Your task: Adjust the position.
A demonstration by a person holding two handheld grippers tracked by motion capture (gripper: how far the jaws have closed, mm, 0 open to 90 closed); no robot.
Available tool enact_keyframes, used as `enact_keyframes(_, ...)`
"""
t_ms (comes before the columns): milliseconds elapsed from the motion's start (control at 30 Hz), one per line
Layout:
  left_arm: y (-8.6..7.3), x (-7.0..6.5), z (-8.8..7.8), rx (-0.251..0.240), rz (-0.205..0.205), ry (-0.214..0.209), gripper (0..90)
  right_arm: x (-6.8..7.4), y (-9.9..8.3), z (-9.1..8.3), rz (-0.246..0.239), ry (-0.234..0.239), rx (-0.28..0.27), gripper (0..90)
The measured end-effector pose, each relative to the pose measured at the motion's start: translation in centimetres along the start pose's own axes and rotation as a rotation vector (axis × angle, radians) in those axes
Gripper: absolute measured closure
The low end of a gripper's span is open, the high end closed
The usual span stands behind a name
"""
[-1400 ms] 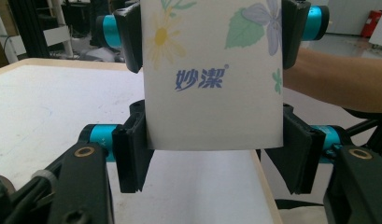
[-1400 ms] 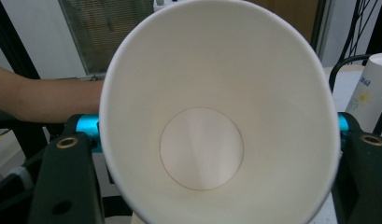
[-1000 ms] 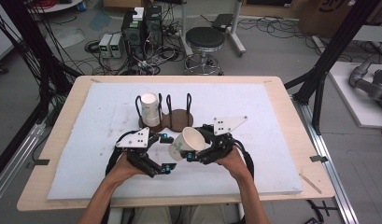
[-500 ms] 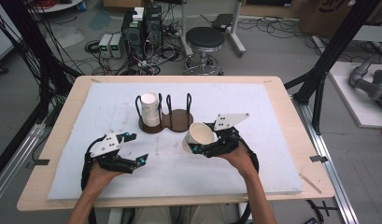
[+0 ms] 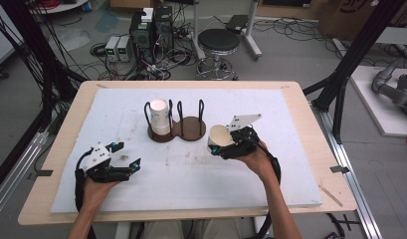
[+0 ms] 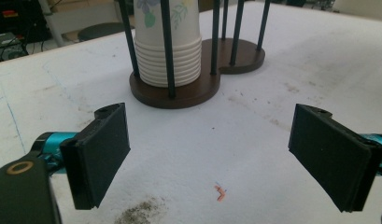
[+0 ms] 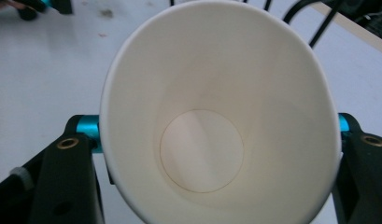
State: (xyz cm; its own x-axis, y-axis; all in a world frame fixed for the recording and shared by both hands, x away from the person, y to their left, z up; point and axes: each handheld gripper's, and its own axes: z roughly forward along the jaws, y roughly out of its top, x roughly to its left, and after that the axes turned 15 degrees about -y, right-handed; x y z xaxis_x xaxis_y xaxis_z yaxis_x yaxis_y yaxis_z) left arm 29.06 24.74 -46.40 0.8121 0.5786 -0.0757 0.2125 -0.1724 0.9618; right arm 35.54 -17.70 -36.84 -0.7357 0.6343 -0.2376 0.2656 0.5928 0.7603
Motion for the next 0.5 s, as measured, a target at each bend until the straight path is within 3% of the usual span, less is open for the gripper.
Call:
enact_keyframes(133,-0.07,0.02,-0.03,-0.009,-0.004,0.004,12.9,-0.31,0.00,0.29,-0.011,-0.029,0.044,30.7)
enact_keyframes(500,-0.10,-0.06,0.01,-0.006,0.004,0.004,12.9,-0.91,-0.03,0.30,-0.001,-0.058,0.069,30.7)
